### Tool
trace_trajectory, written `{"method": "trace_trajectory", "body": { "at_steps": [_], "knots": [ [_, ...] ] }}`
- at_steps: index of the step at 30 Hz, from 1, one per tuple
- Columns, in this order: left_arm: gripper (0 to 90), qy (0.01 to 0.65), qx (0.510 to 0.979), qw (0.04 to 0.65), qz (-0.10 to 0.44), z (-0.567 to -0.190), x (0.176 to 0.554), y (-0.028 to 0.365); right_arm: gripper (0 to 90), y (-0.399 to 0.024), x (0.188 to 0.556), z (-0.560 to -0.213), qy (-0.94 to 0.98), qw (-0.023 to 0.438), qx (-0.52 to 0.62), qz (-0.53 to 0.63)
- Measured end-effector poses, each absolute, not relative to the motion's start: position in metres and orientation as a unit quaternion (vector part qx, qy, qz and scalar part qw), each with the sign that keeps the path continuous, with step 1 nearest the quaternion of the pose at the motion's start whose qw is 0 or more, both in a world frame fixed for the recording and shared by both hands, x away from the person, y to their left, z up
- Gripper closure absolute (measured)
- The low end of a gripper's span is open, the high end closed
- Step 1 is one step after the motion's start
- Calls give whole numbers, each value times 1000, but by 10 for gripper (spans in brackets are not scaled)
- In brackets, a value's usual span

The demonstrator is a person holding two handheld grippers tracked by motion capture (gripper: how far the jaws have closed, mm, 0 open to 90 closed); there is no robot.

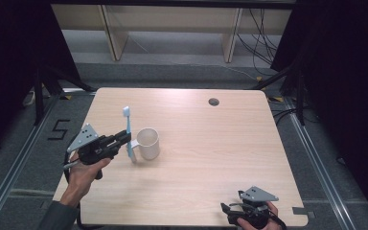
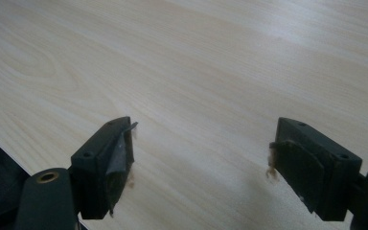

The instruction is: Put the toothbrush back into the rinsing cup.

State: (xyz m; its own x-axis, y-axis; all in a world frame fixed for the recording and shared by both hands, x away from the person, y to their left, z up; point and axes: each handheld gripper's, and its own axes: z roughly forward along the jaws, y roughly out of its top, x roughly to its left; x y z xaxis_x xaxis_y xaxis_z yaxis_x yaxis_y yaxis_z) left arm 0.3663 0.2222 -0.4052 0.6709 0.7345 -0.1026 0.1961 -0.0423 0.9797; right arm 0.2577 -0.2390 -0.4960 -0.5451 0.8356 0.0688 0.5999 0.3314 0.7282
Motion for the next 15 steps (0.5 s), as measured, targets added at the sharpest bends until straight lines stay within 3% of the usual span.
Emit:
{"method": "trace_trajectory", "body": {
  "at_steps": [15],
  "knots": [
    [784, 341, 666, 612, 257, -407, 376, 228, 227, -239, 258, -496, 801, 162, 447, 364]
  ]
}}
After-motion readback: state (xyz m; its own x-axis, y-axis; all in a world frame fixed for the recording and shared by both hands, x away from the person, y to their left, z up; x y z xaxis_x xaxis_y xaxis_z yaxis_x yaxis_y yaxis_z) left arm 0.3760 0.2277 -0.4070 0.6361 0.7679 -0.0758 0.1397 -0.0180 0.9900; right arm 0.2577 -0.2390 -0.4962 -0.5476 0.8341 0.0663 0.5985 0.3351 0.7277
